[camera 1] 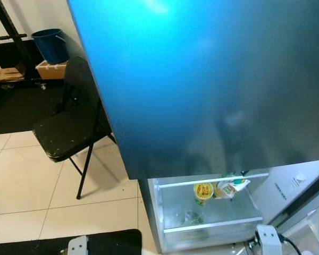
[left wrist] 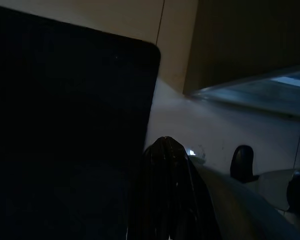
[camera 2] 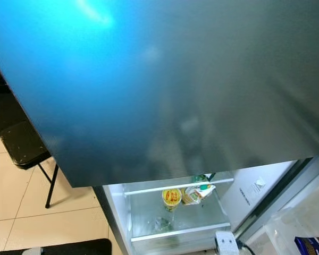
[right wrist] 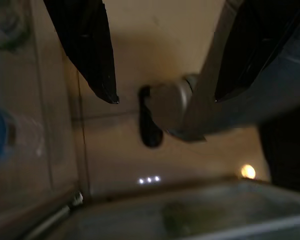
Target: Restocking fridge
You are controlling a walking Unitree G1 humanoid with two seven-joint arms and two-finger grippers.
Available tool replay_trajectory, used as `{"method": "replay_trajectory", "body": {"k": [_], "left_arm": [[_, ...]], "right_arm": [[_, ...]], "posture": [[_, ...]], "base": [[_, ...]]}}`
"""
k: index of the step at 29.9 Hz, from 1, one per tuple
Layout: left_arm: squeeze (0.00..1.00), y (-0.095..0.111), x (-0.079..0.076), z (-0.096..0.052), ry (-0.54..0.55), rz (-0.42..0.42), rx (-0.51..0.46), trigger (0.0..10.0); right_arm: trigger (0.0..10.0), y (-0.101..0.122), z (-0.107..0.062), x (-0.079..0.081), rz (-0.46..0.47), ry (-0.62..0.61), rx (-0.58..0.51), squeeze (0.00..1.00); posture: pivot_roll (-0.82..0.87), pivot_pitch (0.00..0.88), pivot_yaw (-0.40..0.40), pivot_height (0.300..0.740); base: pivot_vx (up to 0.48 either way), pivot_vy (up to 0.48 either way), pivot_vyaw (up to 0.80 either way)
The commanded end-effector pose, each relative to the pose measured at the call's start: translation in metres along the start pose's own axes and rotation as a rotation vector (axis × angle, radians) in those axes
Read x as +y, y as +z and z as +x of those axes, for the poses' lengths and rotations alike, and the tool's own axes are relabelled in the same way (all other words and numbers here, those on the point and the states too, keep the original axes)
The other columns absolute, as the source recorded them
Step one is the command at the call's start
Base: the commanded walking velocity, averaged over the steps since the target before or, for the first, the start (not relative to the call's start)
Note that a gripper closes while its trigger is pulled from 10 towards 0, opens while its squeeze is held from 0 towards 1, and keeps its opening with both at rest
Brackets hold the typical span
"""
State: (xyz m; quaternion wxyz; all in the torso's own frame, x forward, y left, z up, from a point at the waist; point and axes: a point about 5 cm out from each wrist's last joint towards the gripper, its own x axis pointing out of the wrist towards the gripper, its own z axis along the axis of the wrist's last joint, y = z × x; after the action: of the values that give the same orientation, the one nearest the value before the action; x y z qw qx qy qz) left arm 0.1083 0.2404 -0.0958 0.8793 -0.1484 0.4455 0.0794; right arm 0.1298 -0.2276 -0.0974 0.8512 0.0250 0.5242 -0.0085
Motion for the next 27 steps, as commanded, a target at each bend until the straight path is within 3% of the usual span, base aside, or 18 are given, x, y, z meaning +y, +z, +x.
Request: {"method": "replay_trajectory", "body": {"k": [1, 11, 27], "left_arm": [[0.0, -0.004, -0.004, 0.001, -0.004, 0.004, 0.024, 10.0], [0.0, -0.001, -0.004, 0.002, -0.002, 0.022, 0.039, 10.0], [0.0, 0.016, -0.009, 0.009, 0.001, 0.008, 0.003, 10.0]], "right_arm": [[10.0, -0.002, -0.001, -0.003, -0.015, -0.015, 0.021, 0.0], [10.0, 0.02, 0.003, 0.0, -0.017, -0.024, -0.028, 0.0], [10.0, 0.029, 0.003, -0.003, 0.001, -0.044, -0.045, 0.0]], "posture": [[-0.05, 0.0, -0.02, 0.74], [-0.04, 0.0, -0.007, 0.74], [-0.01, 0.0, -0.031, 0.74]], "base": [[0.0, 0.0, 0.0], [0.0, 0.0, 0.0], [0.0, 0.0, 0.0]]}}
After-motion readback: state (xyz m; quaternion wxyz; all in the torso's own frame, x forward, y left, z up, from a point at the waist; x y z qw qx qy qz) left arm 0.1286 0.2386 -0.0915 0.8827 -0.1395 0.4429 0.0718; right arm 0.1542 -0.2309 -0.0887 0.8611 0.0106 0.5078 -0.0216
